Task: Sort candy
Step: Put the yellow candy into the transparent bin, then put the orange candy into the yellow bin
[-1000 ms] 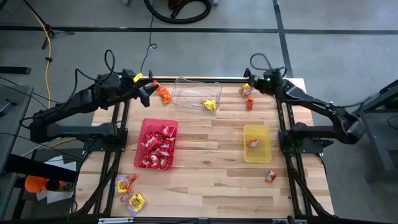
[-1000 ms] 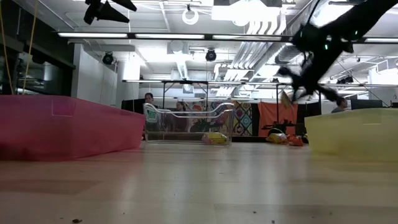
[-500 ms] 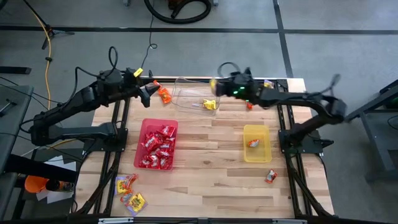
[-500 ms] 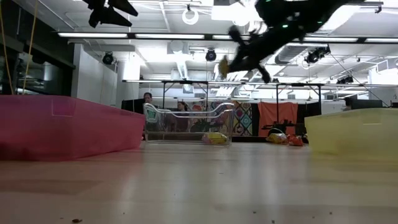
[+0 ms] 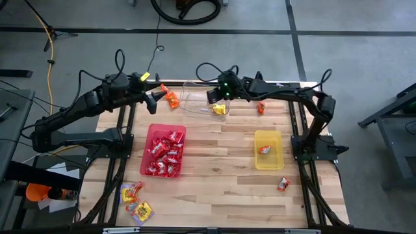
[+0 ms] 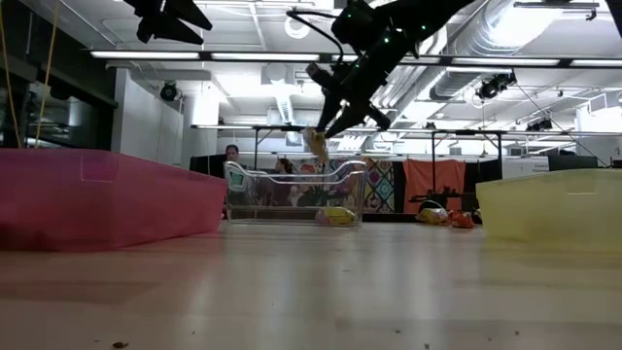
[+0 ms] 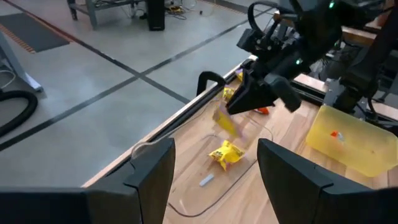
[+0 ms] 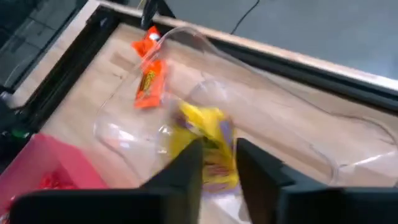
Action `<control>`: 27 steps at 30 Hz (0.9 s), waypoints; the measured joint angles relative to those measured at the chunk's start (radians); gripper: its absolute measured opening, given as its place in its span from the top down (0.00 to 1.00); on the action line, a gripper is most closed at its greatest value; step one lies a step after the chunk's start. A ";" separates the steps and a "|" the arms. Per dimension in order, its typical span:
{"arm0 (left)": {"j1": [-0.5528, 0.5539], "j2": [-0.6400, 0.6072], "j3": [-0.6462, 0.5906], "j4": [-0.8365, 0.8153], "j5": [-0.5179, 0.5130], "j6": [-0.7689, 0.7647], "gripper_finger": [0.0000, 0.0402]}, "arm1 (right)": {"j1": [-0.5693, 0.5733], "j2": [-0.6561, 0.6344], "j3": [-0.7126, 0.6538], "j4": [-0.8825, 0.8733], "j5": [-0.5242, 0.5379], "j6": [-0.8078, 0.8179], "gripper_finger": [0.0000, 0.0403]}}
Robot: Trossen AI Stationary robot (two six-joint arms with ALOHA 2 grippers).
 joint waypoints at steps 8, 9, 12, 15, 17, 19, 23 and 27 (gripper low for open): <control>-0.001 0.000 0.000 -0.039 0.039 -0.022 0.46 | 0.001 -0.008 0.088 -0.120 -0.146 -0.069 0.48; -0.002 0.000 0.000 -0.038 0.051 -0.043 0.46 | 0.001 -0.011 0.098 -0.149 -0.174 -0.092 0.47; -0.009 0.000 0.000 -0.038 0.090 -0.110 0.46 | 0.017 -0.035 0.120 -0.260 -0.257 -0.160 0.45; -0.034 0.000 0.000 -0.038 0.113 -0.185 0.46 | 0.070 -0.087 0.117 -0.393 -0.282 -0.219 0.44; -0.060 0.003 0.000 -0.038 0.113 -0.230 0.46 | 0.131 -0.136 0.091 -0.479 -0.278 -0.236 0.44; -0.091 0.008 0.000 -0.039 0.112 -0.270 0.46 | 0.214 -0.191 0.050 -0.546 -0.254 -0.229 0.44; -0.158 0.020 0.000 -0.038 0.070 -0.348 0.46 | 0.428 -0.331 -0.085 -0.548 -0.187 -0.083 0.44; -0.214 0.037 0.000 -0.038 -0.032 -0.441 0.46 | 0.658 -0.444 -0.231 -0.546 -0.147 0.175 0.44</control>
